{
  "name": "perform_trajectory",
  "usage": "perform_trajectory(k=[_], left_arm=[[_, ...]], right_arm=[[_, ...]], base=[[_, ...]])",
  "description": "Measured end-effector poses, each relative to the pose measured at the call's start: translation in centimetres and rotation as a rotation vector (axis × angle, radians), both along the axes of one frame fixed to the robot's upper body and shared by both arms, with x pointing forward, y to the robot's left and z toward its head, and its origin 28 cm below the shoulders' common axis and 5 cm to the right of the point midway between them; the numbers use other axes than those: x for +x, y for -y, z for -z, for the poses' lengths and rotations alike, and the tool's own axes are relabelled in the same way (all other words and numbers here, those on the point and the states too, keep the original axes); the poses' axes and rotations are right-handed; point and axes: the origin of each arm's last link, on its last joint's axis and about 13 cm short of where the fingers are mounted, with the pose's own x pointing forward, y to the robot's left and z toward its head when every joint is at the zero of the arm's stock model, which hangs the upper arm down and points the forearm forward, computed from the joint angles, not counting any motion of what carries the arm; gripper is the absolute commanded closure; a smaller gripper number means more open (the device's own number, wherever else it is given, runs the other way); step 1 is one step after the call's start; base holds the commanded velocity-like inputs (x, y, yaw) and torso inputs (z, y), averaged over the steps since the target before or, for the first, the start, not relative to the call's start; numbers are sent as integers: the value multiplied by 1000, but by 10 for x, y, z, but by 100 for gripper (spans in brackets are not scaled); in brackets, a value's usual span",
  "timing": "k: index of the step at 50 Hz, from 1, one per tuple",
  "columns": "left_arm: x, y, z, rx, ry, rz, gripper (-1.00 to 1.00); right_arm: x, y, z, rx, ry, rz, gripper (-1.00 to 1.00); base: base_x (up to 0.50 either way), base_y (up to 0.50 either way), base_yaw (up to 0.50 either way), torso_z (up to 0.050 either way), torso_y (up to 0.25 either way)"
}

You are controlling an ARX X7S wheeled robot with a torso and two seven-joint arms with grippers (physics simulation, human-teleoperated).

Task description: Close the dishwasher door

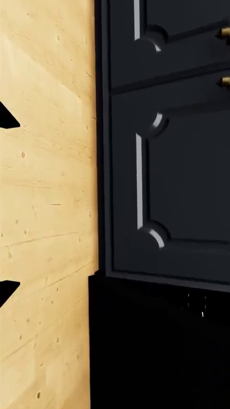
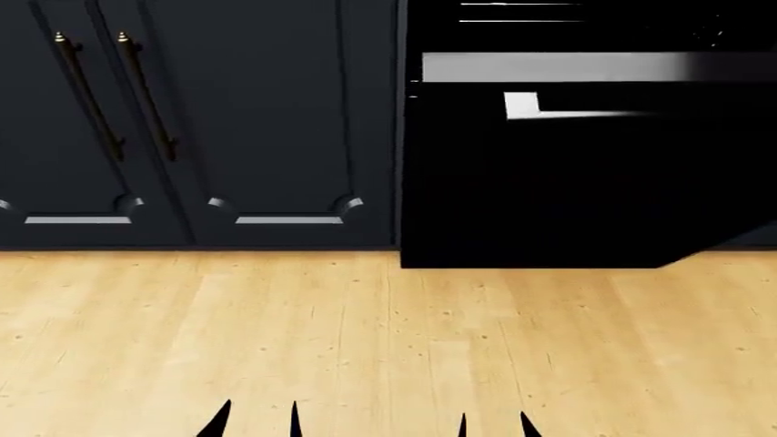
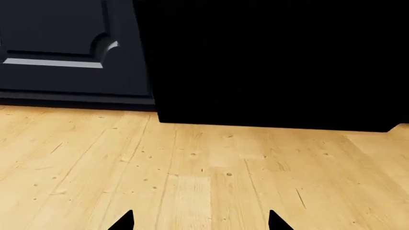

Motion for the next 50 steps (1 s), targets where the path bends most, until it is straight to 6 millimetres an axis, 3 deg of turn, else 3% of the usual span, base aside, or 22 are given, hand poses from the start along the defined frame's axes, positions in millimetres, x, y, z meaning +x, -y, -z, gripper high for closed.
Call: perform_trajectory(k=[50], left_arm=[[0,0,0,-1,0,-1,-100]], right_arm=[[0,0,0,2,-2,1,-100]], base=[[0,-408,0,0,0]])
